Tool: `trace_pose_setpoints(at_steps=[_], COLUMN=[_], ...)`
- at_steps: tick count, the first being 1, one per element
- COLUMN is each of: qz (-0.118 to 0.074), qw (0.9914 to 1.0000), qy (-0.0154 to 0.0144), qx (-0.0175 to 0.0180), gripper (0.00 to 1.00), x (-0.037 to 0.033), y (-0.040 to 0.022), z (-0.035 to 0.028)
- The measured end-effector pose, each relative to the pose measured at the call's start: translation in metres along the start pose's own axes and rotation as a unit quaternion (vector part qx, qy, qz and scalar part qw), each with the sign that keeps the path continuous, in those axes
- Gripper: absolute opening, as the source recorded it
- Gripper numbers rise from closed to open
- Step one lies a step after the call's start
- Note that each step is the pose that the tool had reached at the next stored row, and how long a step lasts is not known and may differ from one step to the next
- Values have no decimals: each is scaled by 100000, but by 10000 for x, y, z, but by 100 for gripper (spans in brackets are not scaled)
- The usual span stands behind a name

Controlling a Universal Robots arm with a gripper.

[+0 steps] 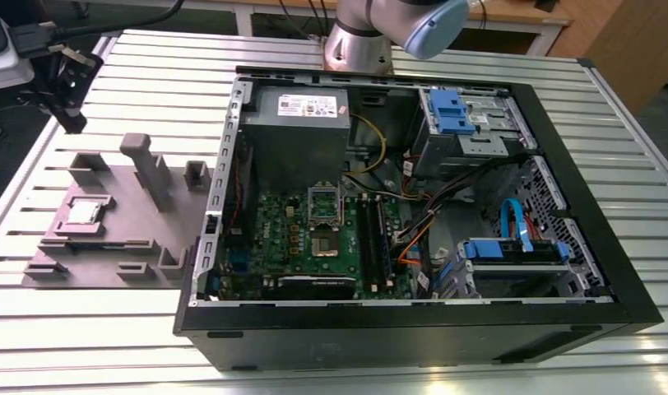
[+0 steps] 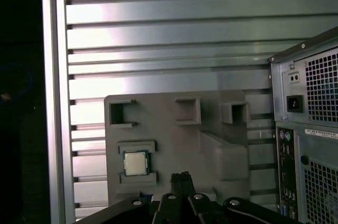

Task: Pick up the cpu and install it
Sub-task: 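Reach for the cpu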

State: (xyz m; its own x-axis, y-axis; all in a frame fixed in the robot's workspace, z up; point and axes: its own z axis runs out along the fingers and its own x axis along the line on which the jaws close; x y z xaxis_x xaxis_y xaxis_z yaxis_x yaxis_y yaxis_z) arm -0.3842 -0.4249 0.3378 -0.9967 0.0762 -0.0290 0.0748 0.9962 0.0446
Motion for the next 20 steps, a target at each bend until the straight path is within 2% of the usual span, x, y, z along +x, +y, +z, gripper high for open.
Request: trace_pose_setpoints(at_steps=[9,16,20], qz=[1,-2,1], qw=[100000,100000,100000], qy=[-2,-3,6], qx=[-5,20,26], gripper=[10,10,10], x=[9,15,57], y=[-95,-104,-112], z=[98,113,147])
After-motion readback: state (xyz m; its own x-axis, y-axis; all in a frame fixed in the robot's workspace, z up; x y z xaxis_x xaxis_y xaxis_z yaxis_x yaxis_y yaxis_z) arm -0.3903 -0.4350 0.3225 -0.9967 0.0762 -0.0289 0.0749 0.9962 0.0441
